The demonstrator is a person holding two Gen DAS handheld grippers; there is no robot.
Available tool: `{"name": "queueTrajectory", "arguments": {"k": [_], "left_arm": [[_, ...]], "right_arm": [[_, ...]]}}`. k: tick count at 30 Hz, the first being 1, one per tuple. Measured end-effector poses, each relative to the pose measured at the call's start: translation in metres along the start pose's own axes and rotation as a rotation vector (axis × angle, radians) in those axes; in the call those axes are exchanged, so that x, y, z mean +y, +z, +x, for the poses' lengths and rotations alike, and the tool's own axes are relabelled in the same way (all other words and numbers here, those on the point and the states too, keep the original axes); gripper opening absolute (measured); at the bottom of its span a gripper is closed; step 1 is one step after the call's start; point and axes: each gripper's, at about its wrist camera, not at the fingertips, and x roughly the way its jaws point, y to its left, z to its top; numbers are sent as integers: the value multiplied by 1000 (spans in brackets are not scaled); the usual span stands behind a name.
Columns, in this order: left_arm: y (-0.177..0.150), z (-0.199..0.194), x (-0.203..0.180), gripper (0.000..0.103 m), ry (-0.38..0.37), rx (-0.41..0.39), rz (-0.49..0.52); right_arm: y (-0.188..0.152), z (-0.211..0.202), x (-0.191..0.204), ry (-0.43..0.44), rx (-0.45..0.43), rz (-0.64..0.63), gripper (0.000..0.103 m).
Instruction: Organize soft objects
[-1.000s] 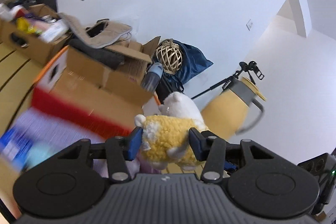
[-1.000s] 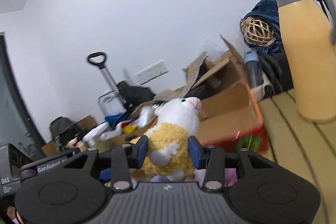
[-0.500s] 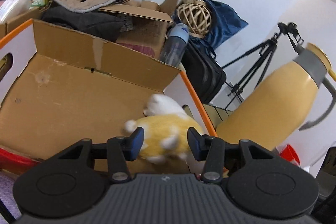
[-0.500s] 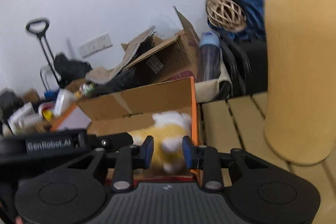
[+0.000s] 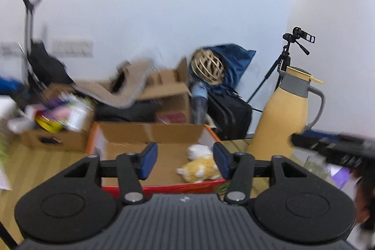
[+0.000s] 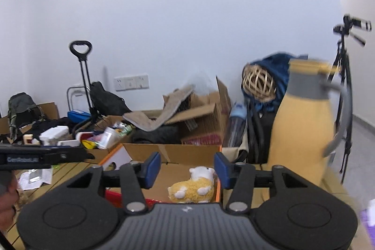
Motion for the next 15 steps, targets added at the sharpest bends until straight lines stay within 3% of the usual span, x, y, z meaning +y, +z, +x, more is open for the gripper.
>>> {"name": "queueTrajectory", "arguments": {"k": [7,10,15], "left_arm": [[-41,-111,6,76,108,-66,137],[-68,-159,12,83,141,-112,149],[-106,-220,20,89,219,-146,139]], "right_arm": [[-12,-101,24,1,-51,-62,70],[-33,-139,34,5,-81,-83,80],[-80,-195,52,2,-145,-127,86]]}}
